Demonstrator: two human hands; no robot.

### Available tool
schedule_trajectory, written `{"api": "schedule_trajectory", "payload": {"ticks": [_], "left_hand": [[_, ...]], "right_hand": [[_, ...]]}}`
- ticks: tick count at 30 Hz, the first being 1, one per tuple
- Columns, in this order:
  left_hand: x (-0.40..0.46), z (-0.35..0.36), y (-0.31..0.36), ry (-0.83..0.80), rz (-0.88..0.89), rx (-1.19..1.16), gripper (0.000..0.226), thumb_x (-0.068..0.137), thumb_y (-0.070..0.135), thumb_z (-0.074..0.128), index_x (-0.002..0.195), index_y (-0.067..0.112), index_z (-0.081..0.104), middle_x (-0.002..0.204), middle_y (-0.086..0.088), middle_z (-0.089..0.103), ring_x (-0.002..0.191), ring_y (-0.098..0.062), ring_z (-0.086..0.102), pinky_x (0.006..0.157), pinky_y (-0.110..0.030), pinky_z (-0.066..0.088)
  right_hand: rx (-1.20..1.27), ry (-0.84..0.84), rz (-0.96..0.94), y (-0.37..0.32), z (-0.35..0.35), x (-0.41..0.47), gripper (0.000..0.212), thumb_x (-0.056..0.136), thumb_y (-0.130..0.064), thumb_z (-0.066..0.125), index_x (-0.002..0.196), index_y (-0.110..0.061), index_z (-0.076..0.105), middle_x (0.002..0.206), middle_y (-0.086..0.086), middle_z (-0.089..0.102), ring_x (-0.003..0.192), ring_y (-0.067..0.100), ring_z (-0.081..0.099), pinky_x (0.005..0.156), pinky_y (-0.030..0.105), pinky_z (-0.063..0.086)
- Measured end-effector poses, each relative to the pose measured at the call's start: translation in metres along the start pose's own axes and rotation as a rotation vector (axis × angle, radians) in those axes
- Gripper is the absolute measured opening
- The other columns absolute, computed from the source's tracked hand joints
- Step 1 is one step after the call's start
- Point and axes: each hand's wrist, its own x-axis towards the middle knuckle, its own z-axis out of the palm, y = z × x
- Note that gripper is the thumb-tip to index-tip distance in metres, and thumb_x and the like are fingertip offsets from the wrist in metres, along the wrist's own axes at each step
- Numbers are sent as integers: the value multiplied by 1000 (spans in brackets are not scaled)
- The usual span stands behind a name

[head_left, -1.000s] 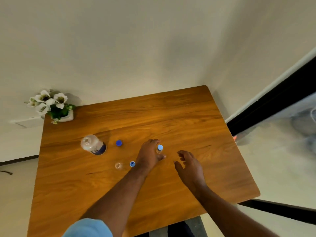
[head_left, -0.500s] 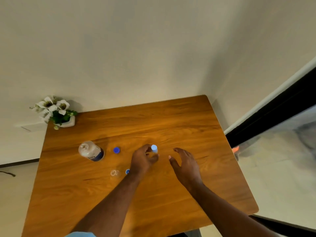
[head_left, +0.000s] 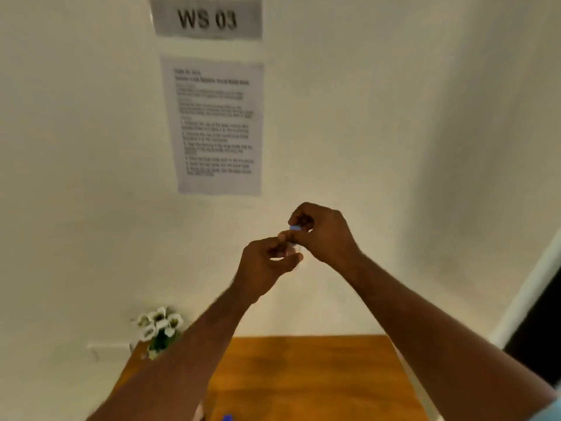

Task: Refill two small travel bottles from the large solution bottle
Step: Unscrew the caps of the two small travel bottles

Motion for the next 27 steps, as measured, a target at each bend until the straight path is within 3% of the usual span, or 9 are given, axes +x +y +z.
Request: {"api": "schedule_trajectory", "payload": {"ticks": [2,6,8,14,18,22,27], "left_hand": [[15,-14,40,-36,22,-102,17,82,7,83,97,2,75,85,-14,72,80,-25,71,77,-41,63],[30,-38,100,-29,56,-169,25,81,9,84,104,3,76,95,-18,76,83,-23,74,71,-34,62],[34,-49,119,-11,76,-159,22,80,8,85,100,1,77,94,-22,76,80,-24,75,68,-34,62],[29,-67,151,-48,121,-109,12,83,11,82,91,3,79,85,-13,79,76,-23,77,64,-32,63],[24,-72,163,-78,101,-125,11,83,11,82,93,6,81,89,-15,79,77,-25,77,63,-33,62],[18,-74,166,-144,82,-159,9,86,11,80,93,7,81,87,-12,79,79,-23,77,65,-33,62],[15,-71,170,-120,99,-189,7,85,10,80,91,13,82,92,-12,80,81,-24,78,66,-33,63]], "right_hand": [[-7,31,-52,-33,-17,23,21,67,-30,87,77,-22,69,73,-7,71,69,9,67,67,31,56],[16,72,-152,-88,-39,49,20,69,-27,87,76,-20,69,76,-6,73,73,10,70,71,32,59],[16,81,-179,-107,-45,54,22,69,-26,88,77,-19,68,77,-7,73,73,8,69,70,29,59],[64,60,-198,-134,-53,60,23,70,-22,88,75,-18,66,78,-10,73,75,3,70,58,11,49],[116,65,-226,-140,-55,57,19,76,-16,84,76,-16,65,80,-10,74,82,8,72,64,18,54],[242,7,-247,-137,-54,52,12,82,1,73,81,-4,62,85,1,77,89,16,74,75,31,60],[334,-160,-277,-140,-68,49,12,91,-3,67,101,-8,65,108,-2,76,108,12,69,83,26,58]]}}
